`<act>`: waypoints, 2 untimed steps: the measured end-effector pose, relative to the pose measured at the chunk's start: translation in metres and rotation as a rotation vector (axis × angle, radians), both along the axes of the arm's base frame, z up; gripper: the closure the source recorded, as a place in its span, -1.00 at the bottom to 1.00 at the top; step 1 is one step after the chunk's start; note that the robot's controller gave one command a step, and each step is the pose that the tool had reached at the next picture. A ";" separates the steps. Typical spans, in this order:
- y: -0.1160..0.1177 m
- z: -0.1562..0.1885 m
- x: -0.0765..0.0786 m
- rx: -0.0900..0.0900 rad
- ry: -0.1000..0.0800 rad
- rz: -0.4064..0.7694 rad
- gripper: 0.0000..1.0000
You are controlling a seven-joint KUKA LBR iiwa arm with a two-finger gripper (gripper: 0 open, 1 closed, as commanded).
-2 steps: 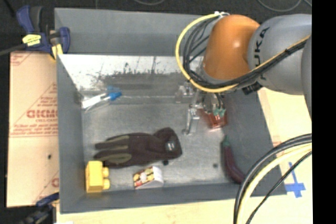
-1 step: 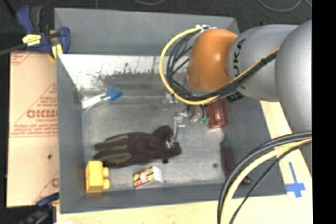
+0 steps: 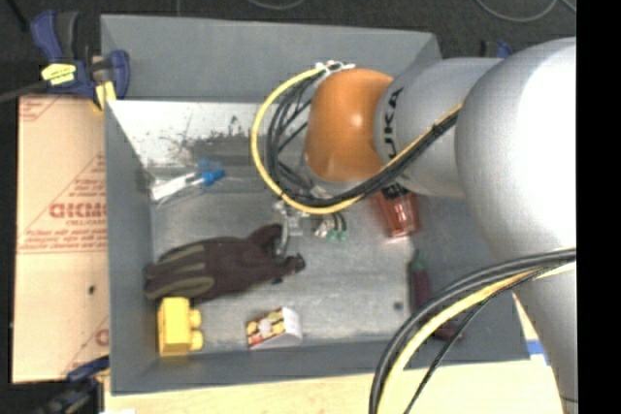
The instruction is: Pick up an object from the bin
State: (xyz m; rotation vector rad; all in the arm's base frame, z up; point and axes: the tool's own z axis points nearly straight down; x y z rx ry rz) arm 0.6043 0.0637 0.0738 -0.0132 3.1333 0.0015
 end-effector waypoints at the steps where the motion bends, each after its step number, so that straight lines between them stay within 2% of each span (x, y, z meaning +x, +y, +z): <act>1: 0.000 0.000 0.000 0.000 0.000 0.000 1.00; 2: 0.002 0.147 -0.007 -0.001 -0.006 0.037 1.00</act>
Offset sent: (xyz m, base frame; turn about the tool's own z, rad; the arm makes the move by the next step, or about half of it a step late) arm -0.0084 0.0036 0.1453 -0.0402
